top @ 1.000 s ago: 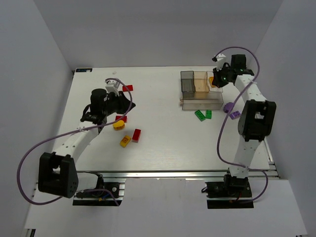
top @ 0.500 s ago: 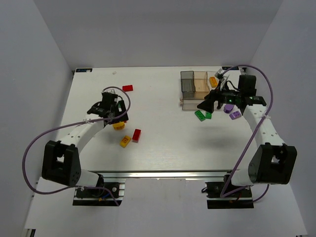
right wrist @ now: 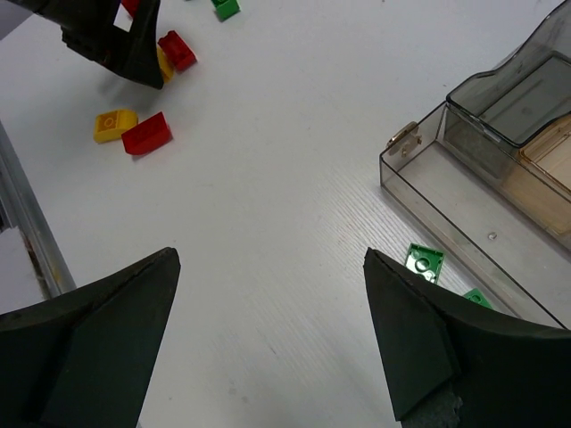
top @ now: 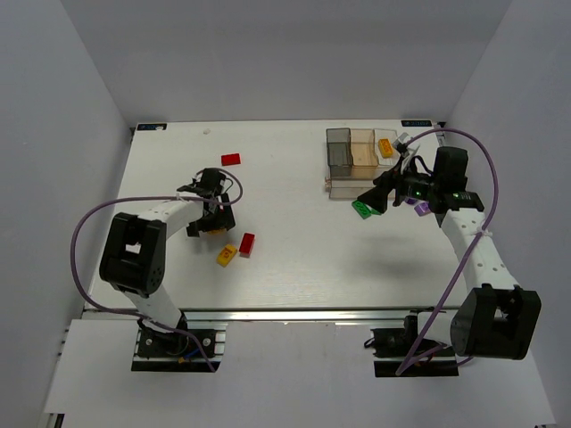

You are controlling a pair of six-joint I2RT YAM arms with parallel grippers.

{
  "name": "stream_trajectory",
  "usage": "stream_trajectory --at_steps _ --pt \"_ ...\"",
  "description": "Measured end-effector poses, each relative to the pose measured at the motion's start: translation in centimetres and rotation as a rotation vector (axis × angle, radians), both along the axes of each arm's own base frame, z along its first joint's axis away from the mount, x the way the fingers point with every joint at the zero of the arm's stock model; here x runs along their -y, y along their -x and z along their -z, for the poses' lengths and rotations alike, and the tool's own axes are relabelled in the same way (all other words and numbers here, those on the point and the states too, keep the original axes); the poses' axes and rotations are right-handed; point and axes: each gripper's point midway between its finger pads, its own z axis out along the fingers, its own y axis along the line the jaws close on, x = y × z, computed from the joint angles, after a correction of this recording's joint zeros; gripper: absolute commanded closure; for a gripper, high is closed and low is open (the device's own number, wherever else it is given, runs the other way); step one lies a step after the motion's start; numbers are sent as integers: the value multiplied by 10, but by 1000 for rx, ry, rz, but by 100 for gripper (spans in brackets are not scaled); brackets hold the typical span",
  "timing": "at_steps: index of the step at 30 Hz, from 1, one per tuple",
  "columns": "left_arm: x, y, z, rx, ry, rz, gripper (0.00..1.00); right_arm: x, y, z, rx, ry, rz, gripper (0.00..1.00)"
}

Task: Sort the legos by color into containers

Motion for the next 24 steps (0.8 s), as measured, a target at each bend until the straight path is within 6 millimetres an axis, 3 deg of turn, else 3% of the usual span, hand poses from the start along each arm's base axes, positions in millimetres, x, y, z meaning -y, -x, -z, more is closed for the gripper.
stream_trajectory --at_steps 4,10,14,15,17,18,20,23,24 --pt "2 -11 5 -8 -4 4 4 0 -1 -1 8 -1 0 11" --pt "5 -20 6 4 13 12 15 1 -2 -2 12 -2 4 11" --pt "5 -20 6 5 12 16 39 2 -3 -2 11 -2 8 11" --pt "5 -20 6 4 10 19 52 3 -3 -1 11 -2 9 11" --pt "5 -20 6 4 9 19 67 3 -3 -1 10 -2 11 11" --pt "5 -19 5 3 10 19 84 3 -3 -1 9 -3 10 11" --pt "5 -15 4 -1 15 23 97 4 -3 -1 9 -5 9 11" --pt "8 4 -5 -10 48 41 100 4 -2 -2 10 -10 5 17" --pt "12 9 -12 0 75 53 100 4 -2 -2 11 -10 4 32"
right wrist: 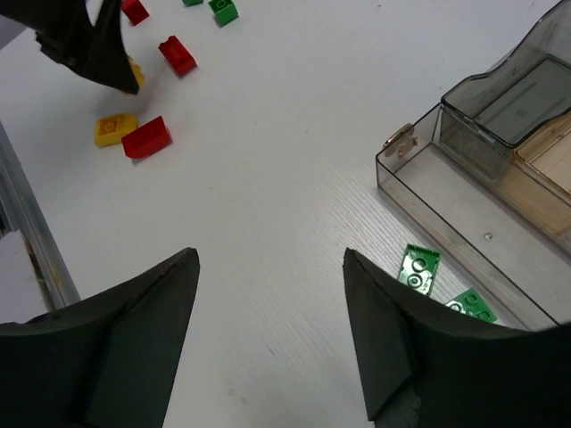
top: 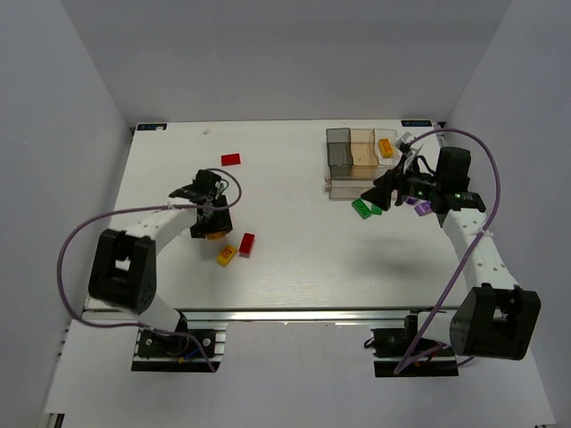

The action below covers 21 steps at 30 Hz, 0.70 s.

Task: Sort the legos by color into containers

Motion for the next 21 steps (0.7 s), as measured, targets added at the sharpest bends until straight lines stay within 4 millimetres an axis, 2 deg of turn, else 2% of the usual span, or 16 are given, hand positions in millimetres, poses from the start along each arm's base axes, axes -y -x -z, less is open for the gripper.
stream_trajectory --at_steps 2,3,8,11,14,17,21 --pt "13 6 -22 46 70 46 100 1 0 0 5 2 -2 62" --pt "26 6 -40 93 132 86 100 0 0 0 7 2 -4 100" --pt "95 -17 -117 342 398 320 100 4 -3 5 -25 -1 19 100" --pt "146 -43 -140 401 545 473 100 16 -13 8 -39 23 107 100" --pt "204 -78 -147 425 670 625 100 39 -26 6 -17 58 261 100" --pt "260 -112 -143 449 768 754 100 60 -30 0 19 73 396 100" --pt "316 -140 -135 508 876 869 100 80 -33 -14 71 68 503 100"
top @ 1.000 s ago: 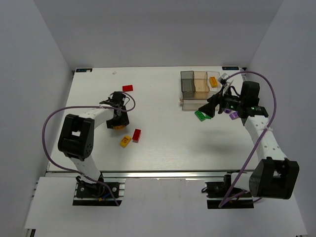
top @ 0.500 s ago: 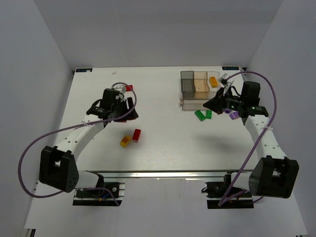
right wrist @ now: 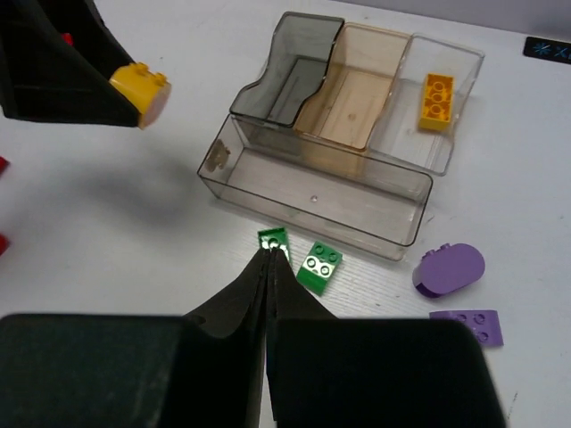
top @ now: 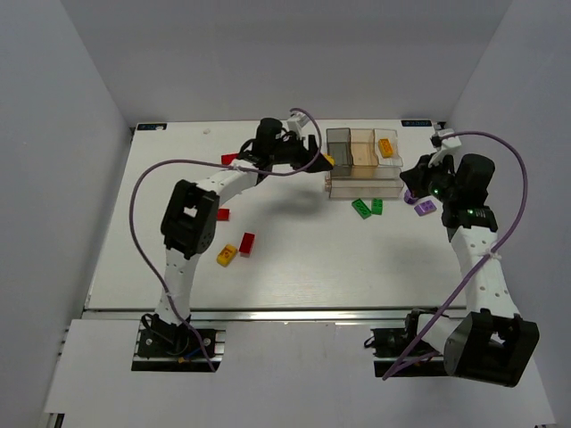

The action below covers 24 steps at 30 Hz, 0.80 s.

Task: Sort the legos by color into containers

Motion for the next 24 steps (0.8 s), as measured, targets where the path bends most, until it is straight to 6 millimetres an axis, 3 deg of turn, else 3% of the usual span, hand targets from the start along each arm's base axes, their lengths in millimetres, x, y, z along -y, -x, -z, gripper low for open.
stream_trajectory --at_steps 4,10,19,22,23,24 --pt "42 -14 -1 78 115 54 100 11 -6 -5 18 -9 50 100" --pt "104 -32 -17 253 305 82 100 21 -8 -3 9 -28 86 100" --pt "141 -35 -17 371 387 -18 100 32 -8 3 -2 -42 112 100" --pt "142 -35 -28 433 407 -22 100 30 -7 5 -24 -81 103 74" --pt "141 -35 -30 456 409 -21 100 29 -7 7 -37 -96 96 58" --pt "140 -34 -31 483 406 -16 100 27 -8 9 -53 -111 85 50"
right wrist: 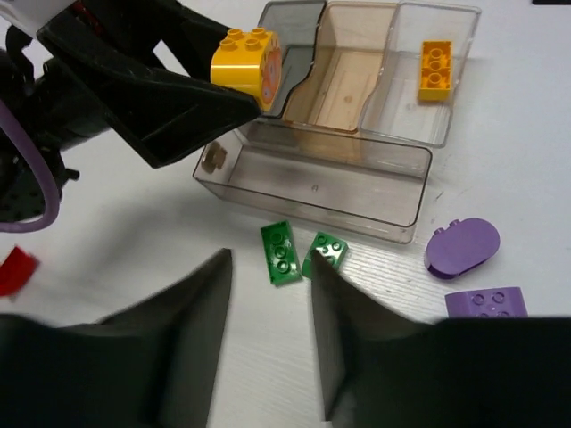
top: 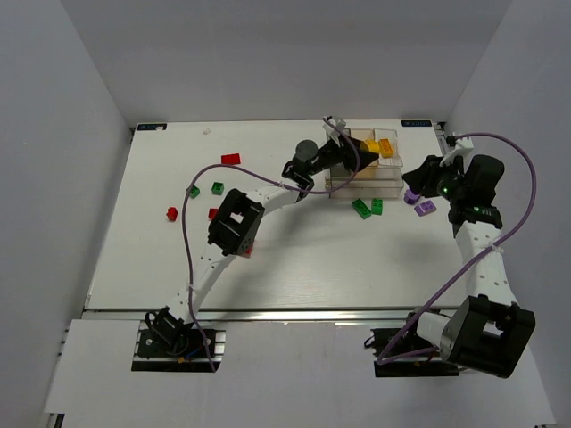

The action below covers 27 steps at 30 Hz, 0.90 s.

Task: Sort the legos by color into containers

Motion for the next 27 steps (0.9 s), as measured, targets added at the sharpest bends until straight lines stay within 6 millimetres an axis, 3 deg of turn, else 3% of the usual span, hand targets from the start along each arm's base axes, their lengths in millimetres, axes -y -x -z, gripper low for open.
stream_trajectory --at_steps 2,5,8,12,18,21,27 --pt "-3 6 6 35 -31 5 100 -5 -2 0 -21 -29 -30 39" --pt "-16 24 26 97 -128 21 100 -13 -4 -10 -36 -64 -80 37" --pt "-29 50 40 158 -210 54 100 -24 -9 -32 -42 -108 -145 36" --pt "-40 86 42 303 -278 104 100 -38 -16 -46 -77 -151 -215 35" --pt "-36 109 21 529 -279 106 100 -62 -15 -15 -237 -191 -279 30" --pt "-31 117 21 604 -291 105 100 -72 -10 4 -313 -190 -299 29" --pt "-22 125 24 677 -317 105 100 -86 -4 15 -341 -133 -321 26"
